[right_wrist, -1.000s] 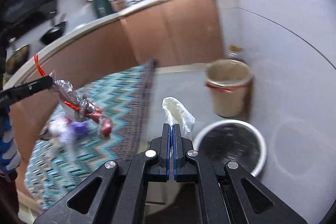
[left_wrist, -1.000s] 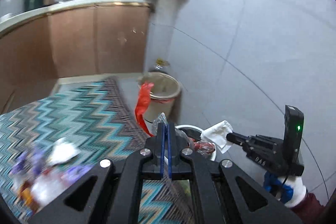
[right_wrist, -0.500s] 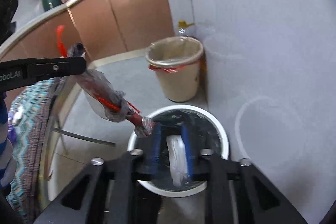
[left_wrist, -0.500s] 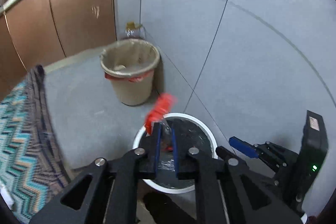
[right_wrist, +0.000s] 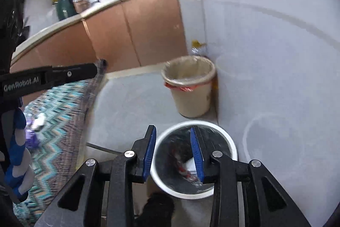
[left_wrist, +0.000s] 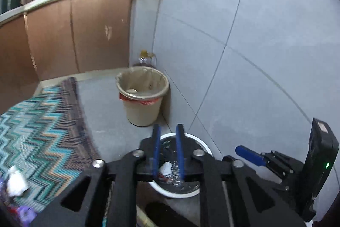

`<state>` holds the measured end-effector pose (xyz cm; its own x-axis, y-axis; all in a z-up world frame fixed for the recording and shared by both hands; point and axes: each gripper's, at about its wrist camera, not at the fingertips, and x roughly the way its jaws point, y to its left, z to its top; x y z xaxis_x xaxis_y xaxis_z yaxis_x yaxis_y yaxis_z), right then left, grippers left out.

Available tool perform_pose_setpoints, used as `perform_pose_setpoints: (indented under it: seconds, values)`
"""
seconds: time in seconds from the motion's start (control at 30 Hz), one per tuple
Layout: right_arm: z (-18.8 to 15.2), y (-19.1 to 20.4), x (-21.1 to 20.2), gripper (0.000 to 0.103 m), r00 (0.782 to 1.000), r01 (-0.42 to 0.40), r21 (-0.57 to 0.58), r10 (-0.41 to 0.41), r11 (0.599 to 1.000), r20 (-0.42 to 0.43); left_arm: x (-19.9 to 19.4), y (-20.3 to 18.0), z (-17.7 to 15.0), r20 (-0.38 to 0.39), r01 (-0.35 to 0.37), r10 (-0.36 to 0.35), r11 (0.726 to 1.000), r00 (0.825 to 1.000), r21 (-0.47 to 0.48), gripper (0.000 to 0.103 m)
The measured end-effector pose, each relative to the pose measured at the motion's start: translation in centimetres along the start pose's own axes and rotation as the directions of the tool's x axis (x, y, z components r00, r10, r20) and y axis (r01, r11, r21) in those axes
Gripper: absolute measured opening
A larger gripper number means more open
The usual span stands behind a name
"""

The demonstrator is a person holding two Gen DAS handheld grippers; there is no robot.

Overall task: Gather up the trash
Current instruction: 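Move both tools back over the trash pile on the table, then grasp the clear plastic bag with the right gripper while the left gripper grasps a silver wrapper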

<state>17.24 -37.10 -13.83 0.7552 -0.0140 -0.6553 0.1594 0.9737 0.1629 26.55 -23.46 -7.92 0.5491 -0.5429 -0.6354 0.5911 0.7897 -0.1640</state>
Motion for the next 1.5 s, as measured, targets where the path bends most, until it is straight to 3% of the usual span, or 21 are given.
perform_pose_setpoints:
  seconds: [0.17, 0.33, 0.4, 0.47, 0.7, 1.0, 1.2, 1.4, 1.5]
  values:
    - [1.4, 5.1, -4.0, 0.033, 0.993, -0.101, -0.08, 0.105, 0.992, 0.049, -7.5, 3.6, -1.6, 0.088, -0.052, 0.056, 0.997, 0.995, -0.05, 0.045]
    - [1.7, 10.4, -6.8, 0.033, 0.978, -0.189, -0.164, 0.201, 0.968, 0.06, -14.9, 8.8, -4.3, 0.142, -0.116, 0.129, 0.988, 0.981, -0.099, 0.047]
    - [1.5, 12.7, -7.7, 0.033, 0.97, -0.223, -0.201, 0.238, 0.954, 0.053, -17.4, 10.7, -5.6, 0.157, -0.147, 0.164, 0.982, 0.974, -0.115, 0.051]
    - [1.4, 14.7, -8.2, 0.033, 0.96, -0.261, -0.225, 0.277, 0.939, 0.039, -20.3, 13.1, -7.3, 0.172, -0.194, 0.216, 0.972, 0.961, -0.134, 0.063]
    - [-0.2, 20.0, -8.9, 0.033, 0.93, -0.359, -0.289, 0.367, 0.887, -0.029, -26.1, 19.6, -13.5, 0.155, -0.276, 0.313, 0.935, 0.937, -0.22, 0.071]
    - [-3.4, 25.6, -6.2, 0.038, 0.879, -0.477, -0.322, 0.442, 0.817, -0.182, -25.4, 26.0, -19.5, 0.056, -0.254, 0.297, 0.886, 0.953, -0.387, 0.072]
    - [-4.8, 27.2, -3.2, 0.042, 0.865, -0.497, -0.327, 0.428, 0.804, -0.262, -22.9, 27.8, -19.8, 0.035, -0.21, 0.251, 0.873, 0.967, -0.441, 0.072]
    - [-5.3, 28.1, -0.6, 0.043, 0.852, -0.511, -0.322, 0.419, 0.797, -0.315, -21.1, 30.5, -19.9, 0.031, -0.154, 0.201, 0.83, 0.979, -0.536, 0.072]
    - [-5.5, 28.7, 0.7, 0.043, 0.841, -0.524, -0.319, 0.422, 0.79, -0.338, -20.7, 31.2, -19.8, 0.035, -0.141, 0.192, 0.822, 0.981, -0.552, 0.071]
